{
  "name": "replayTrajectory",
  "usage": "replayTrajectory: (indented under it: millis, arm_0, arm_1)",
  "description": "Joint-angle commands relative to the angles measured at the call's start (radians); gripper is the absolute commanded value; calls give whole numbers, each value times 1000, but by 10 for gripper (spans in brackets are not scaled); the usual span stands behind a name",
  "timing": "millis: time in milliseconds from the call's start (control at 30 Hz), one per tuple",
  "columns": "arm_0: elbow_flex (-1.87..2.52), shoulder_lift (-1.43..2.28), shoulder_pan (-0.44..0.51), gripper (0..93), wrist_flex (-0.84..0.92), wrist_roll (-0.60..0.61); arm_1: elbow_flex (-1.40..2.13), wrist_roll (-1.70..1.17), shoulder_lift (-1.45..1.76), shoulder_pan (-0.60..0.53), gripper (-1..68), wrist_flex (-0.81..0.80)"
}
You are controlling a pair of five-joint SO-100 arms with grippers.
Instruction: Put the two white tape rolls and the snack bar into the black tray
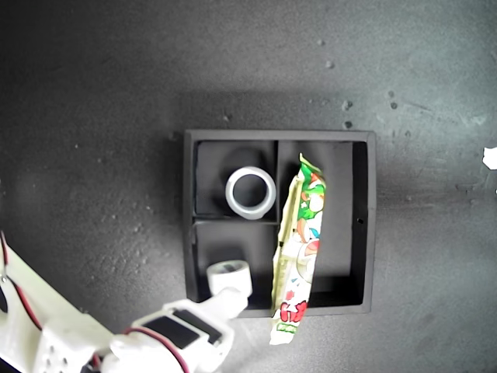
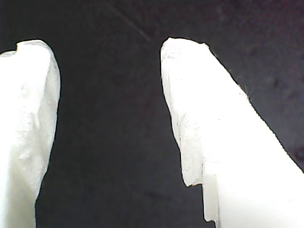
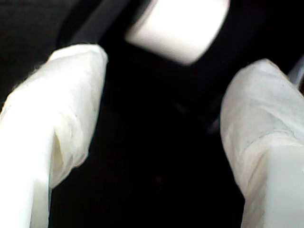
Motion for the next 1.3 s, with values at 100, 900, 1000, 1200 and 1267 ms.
replayTrajectory:
  millis: [100,900,1000,1200,1267]
  arm_0:
    - [21,72,-35,184,17,-8]
    - [2763,2525,-522,0,-492,84]
    - [2760,2525,-520,0,-476,89]
    - [2813,2525,-494,0,-468,83]
    - [2832,2525,-492,0,-468,89]
  arm_1:
    - [-48,6,20,-14,136,17]
    - [939,383,1066,153,-3,-63]
    - [989,376,1066,153,-3,-75]
    - [1106,347,1066,153,-3,-110]
    - [1149,337,1066,155,-3,-127]
